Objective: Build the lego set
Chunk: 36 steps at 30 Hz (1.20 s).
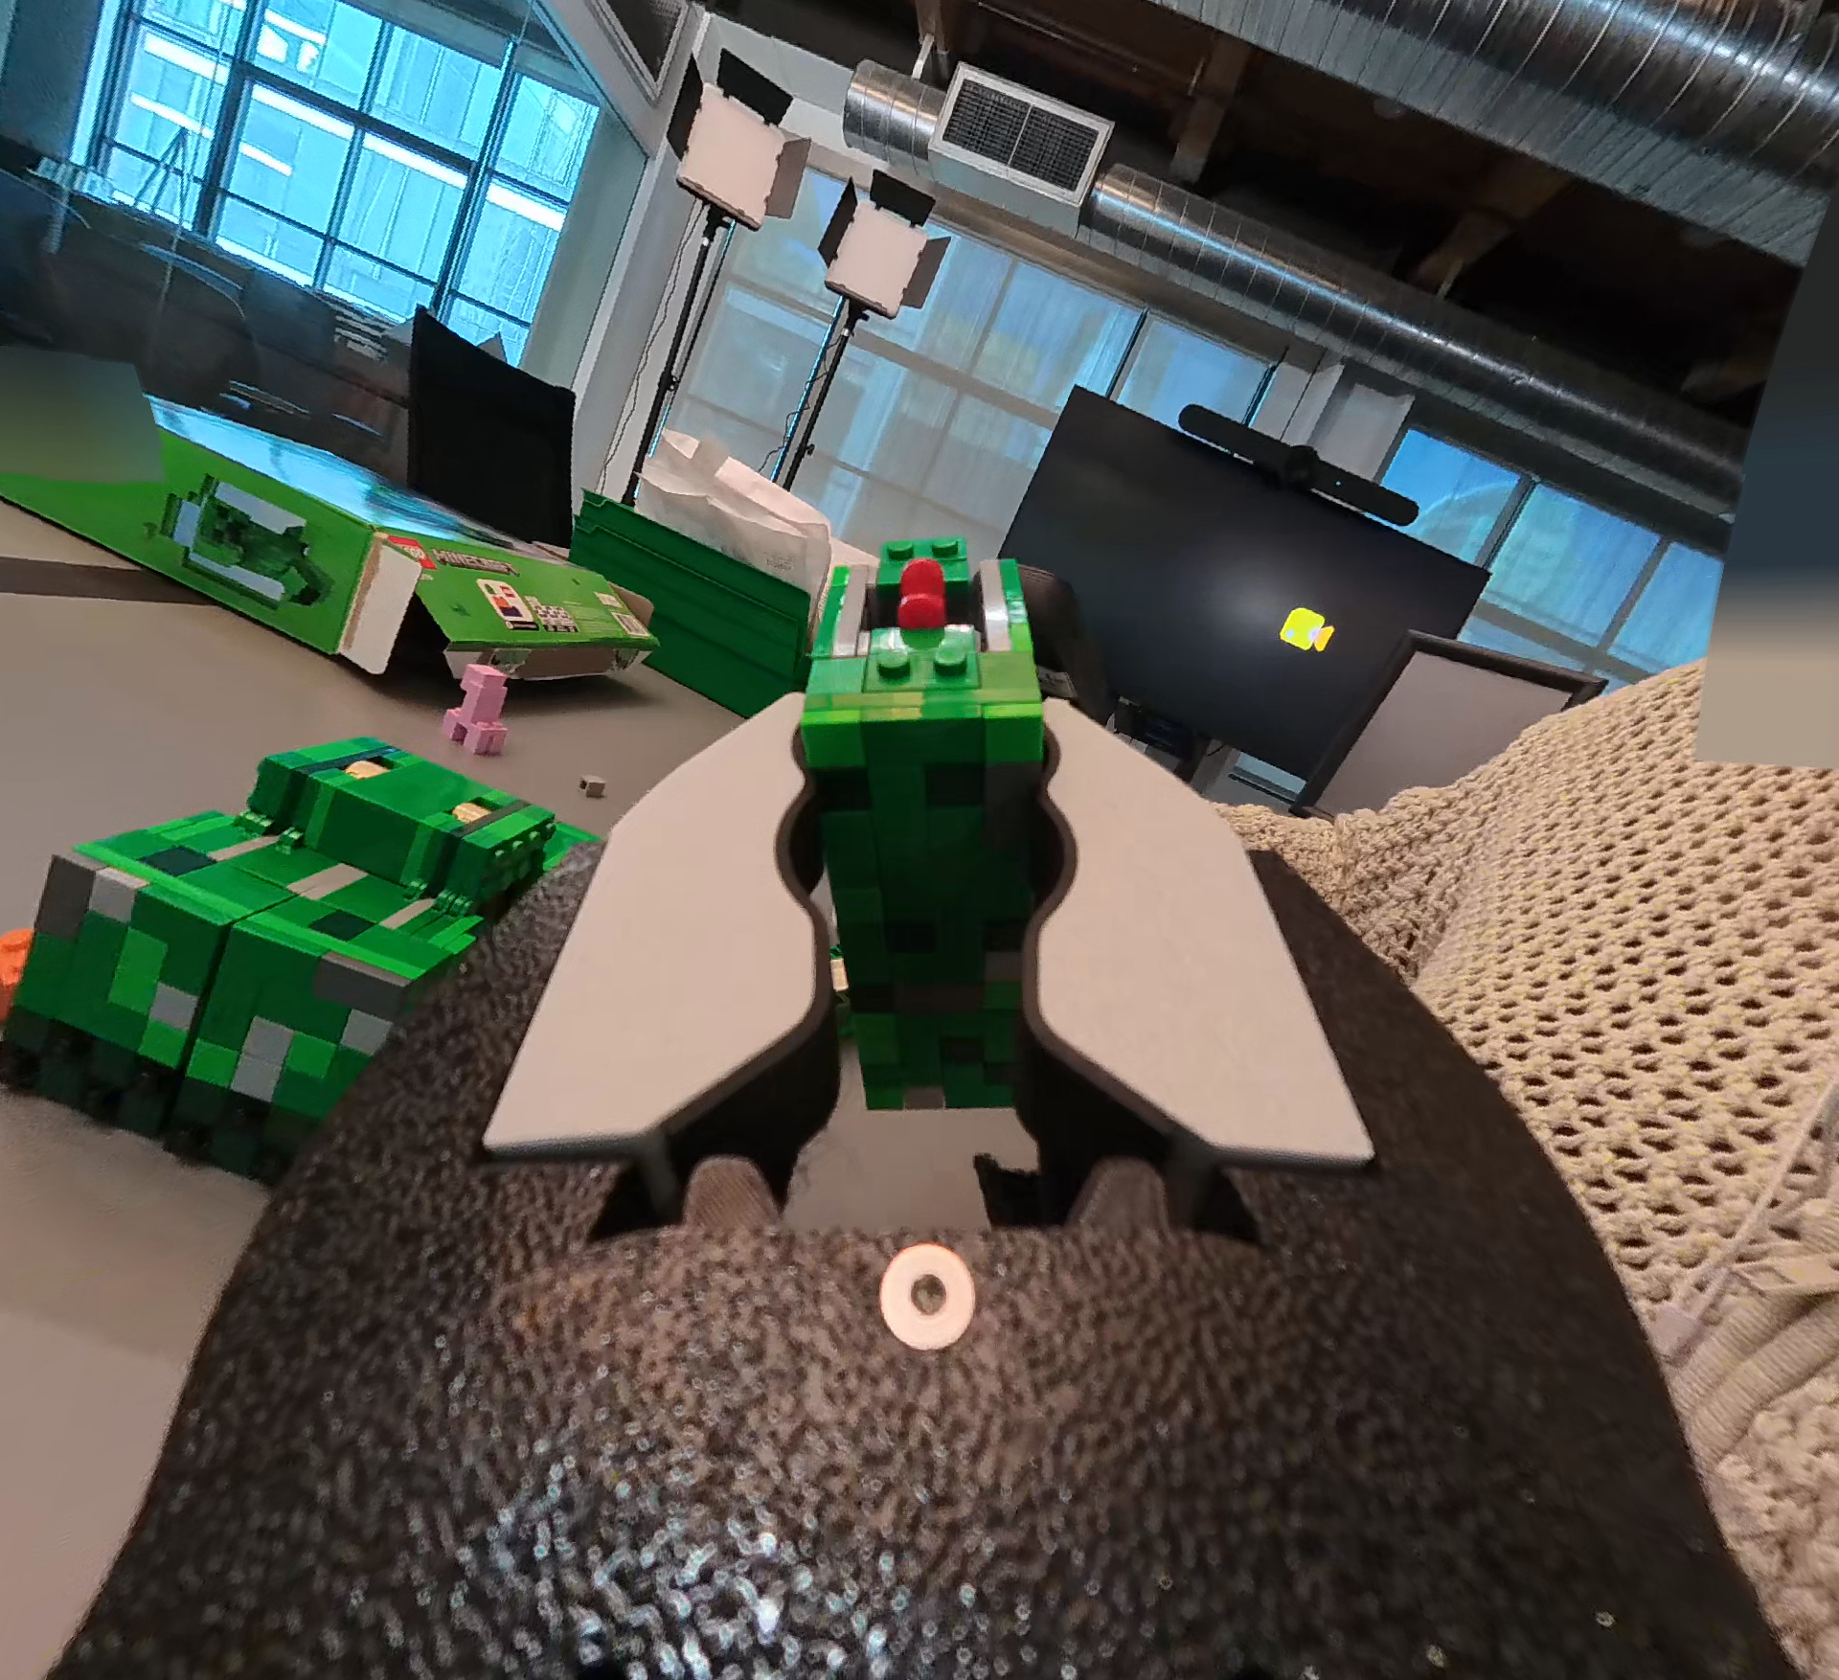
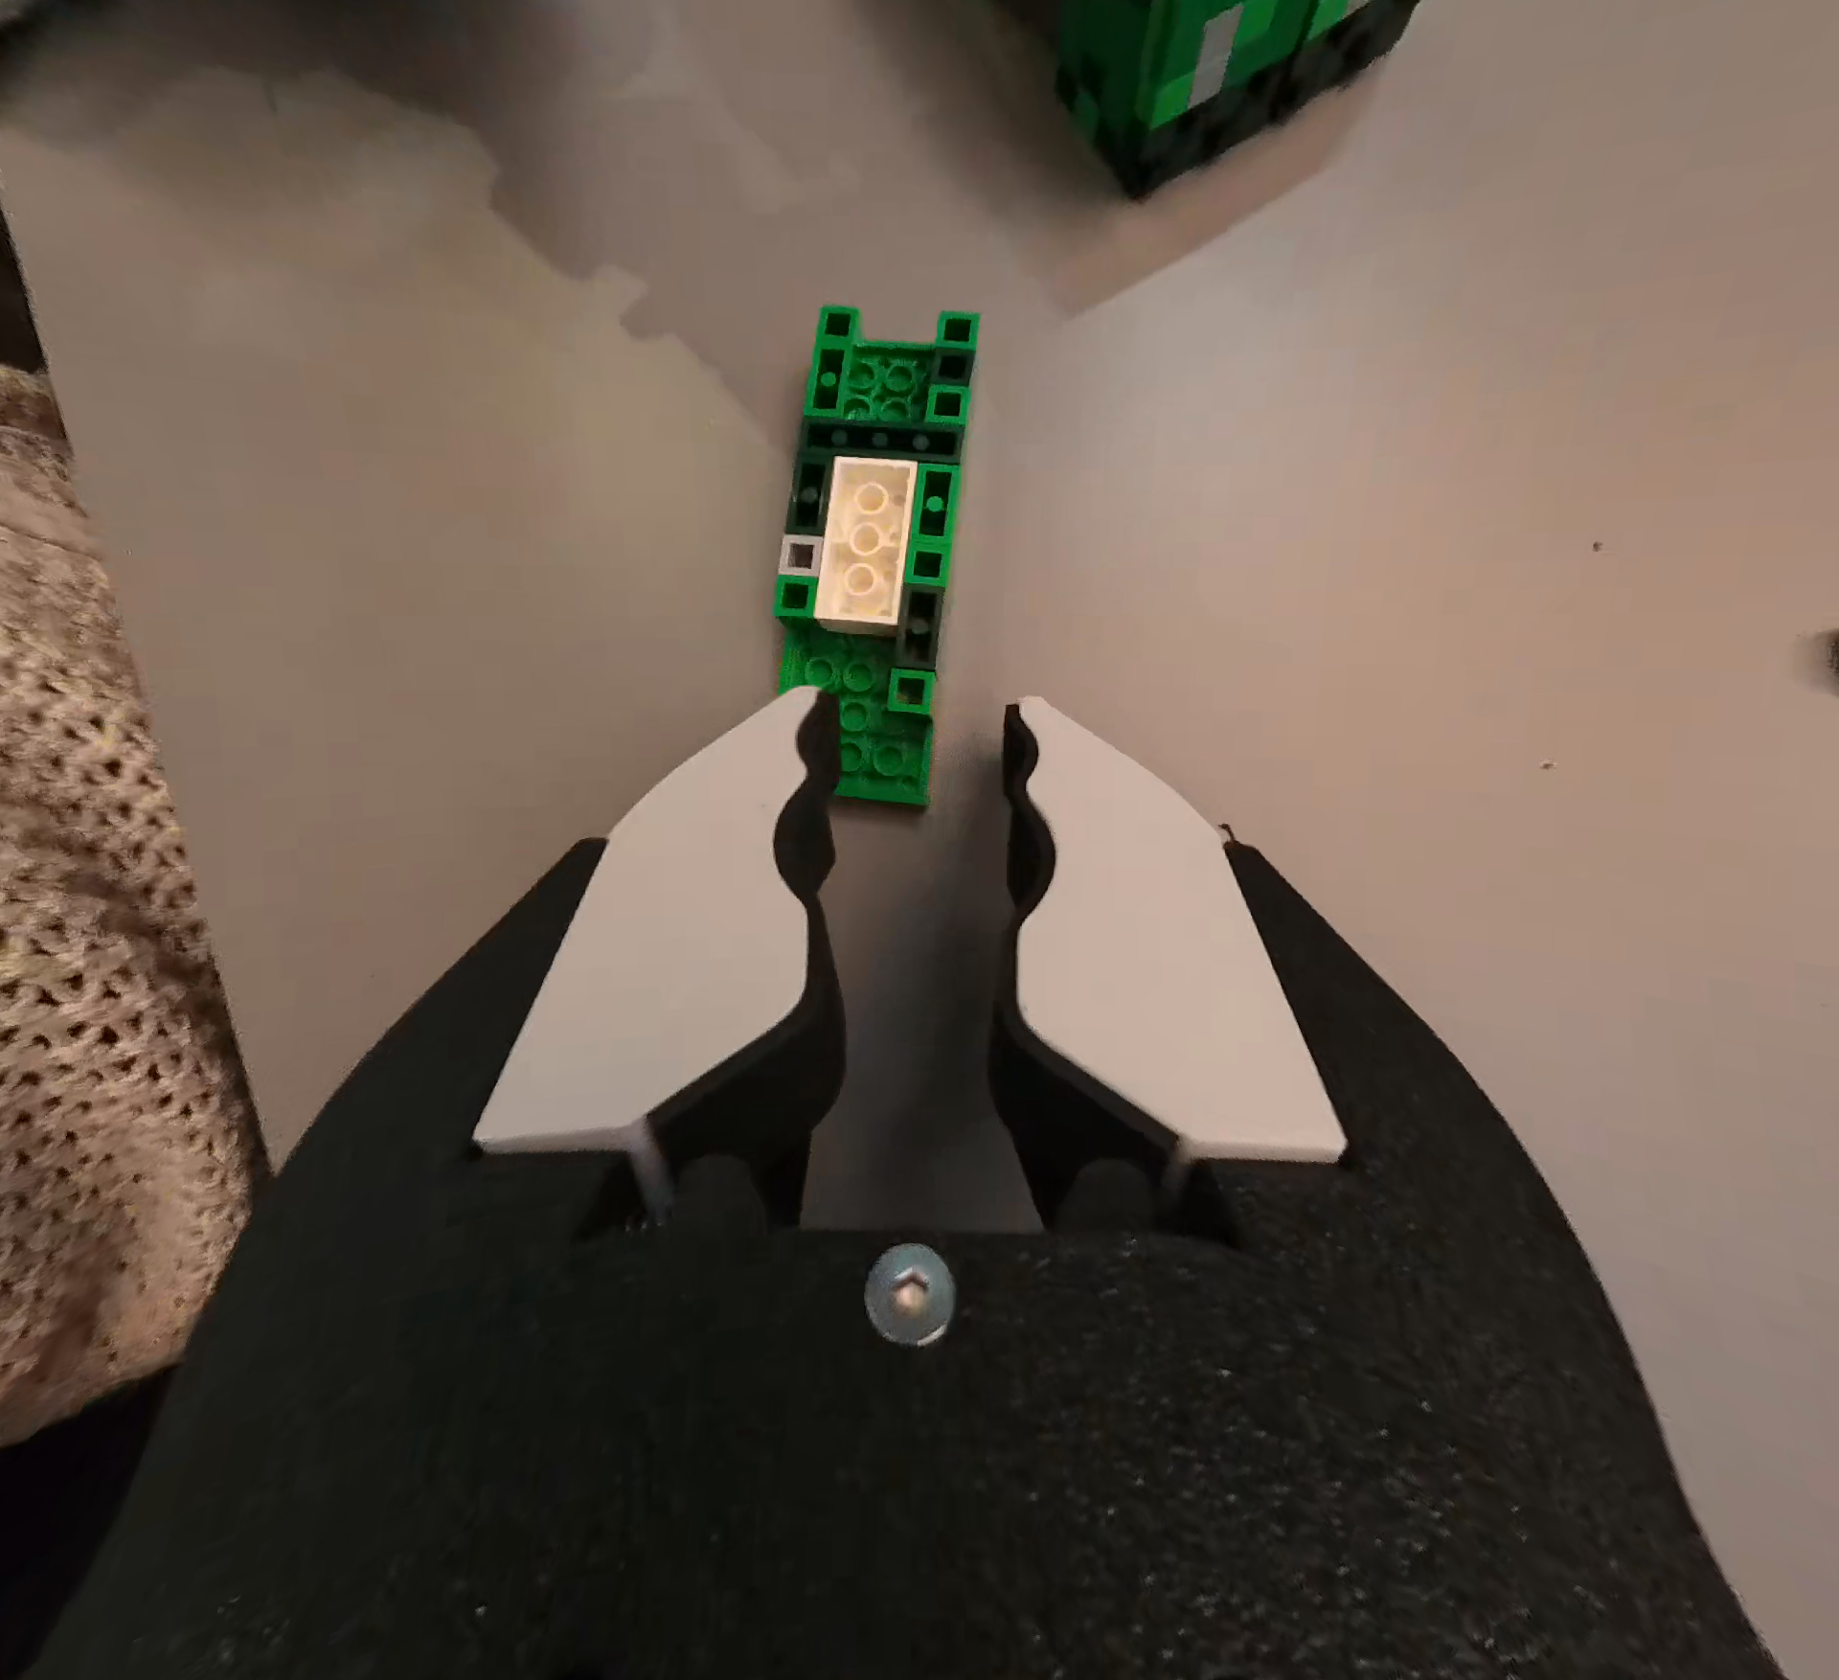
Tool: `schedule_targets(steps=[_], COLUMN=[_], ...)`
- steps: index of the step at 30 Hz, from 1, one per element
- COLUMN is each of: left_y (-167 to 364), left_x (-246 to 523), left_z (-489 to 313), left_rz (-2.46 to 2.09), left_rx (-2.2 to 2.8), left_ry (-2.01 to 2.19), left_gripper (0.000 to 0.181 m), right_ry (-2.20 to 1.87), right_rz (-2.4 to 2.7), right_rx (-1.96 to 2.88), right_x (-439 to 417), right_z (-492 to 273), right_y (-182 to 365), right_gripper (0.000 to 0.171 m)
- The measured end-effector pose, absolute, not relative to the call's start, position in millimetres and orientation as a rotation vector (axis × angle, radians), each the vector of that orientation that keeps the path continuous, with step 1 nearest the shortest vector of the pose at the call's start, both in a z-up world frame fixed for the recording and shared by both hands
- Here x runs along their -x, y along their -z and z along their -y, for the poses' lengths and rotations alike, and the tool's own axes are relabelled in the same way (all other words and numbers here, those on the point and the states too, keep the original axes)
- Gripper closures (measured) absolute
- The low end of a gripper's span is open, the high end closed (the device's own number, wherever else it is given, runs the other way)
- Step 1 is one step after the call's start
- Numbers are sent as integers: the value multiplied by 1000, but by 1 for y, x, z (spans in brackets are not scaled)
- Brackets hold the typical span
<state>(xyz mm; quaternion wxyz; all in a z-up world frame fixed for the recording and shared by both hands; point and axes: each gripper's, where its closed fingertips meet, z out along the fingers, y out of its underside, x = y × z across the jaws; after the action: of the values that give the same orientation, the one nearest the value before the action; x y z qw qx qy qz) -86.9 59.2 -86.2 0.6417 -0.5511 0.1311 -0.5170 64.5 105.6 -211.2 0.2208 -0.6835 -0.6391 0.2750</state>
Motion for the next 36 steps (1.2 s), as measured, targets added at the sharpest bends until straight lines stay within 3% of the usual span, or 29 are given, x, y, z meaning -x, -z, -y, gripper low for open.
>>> schedule_targets(steps=[11,20,28,36], left_y=[89,89,75,81], left_x=[127,132,203,234], left_z=[-57,-19,-31,-35], left_rz=[-222,-520,-223,-110], left_rx=[1351,1291,1223,1270], left_ry=[981,626,79,-200], left_gripper=[144,144,144,144], right_ry=[-823,-732,-550,-122], right_rz=[1659,1714,2118,2700], right_rx=[1853,1630,1250,1122], right_x=[-71,-40,106,238], right_z=[-106,-109,-158,-223], right_y=[199,167,103,179], right_gripper=[136,138,148,150])
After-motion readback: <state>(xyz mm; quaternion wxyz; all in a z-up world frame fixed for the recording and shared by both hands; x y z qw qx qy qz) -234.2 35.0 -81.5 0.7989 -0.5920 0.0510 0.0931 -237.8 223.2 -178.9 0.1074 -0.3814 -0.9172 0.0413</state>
